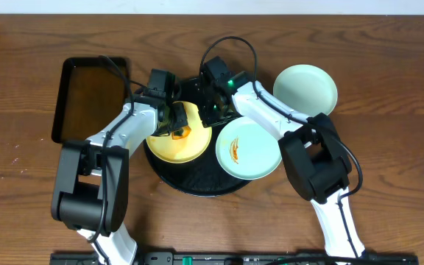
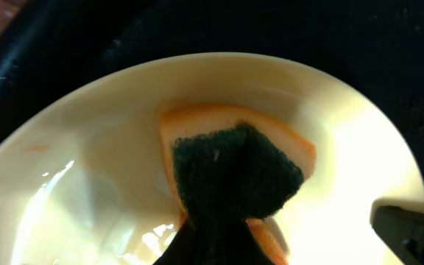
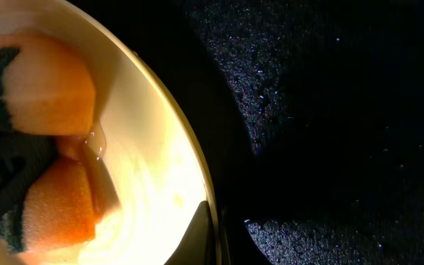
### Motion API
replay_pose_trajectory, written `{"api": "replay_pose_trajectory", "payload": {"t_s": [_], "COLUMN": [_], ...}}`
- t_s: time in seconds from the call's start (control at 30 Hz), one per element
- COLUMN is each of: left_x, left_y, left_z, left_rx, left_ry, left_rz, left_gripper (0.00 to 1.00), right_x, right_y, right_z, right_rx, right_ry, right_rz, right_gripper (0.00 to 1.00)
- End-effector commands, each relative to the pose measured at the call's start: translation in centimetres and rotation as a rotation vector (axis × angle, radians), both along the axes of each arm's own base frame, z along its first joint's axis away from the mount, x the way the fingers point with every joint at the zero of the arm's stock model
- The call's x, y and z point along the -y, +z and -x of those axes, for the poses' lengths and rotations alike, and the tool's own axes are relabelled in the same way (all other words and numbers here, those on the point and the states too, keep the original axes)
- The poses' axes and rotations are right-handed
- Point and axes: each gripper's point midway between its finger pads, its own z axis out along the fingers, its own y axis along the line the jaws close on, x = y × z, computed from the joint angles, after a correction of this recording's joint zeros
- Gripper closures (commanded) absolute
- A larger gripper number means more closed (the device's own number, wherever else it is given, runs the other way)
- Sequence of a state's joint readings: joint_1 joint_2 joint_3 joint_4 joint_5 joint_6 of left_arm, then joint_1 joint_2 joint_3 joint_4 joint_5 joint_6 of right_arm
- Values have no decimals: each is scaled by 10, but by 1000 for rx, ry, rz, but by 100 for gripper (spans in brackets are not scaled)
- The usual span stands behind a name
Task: Clean dirty plates on tray and stack at the side
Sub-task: 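Continue scrubbing the yellow plate with the sponge, left gripper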
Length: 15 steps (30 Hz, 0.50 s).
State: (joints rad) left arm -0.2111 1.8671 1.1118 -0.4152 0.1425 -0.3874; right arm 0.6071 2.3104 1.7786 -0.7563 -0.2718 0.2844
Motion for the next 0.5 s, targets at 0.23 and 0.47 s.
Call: {"api": "replay_pose_trajectory", "payload": {"t_s": [0.23,0.47], "left_x": [-97,-123], "left_y": [-4,26], "left_z": [35,41], "left_rx": [-119,-122], "left_ry": [68,88], "left_rz": [-553,-718], "left_gripper": [93,93], "right_x": [10,9], "right_y": [-26,-26], "right_z": [4,4], "right_rx": [-23,-21], "right_ry": [4,4], "right_rz": [66,64], "right_gripper": [99,99]}}
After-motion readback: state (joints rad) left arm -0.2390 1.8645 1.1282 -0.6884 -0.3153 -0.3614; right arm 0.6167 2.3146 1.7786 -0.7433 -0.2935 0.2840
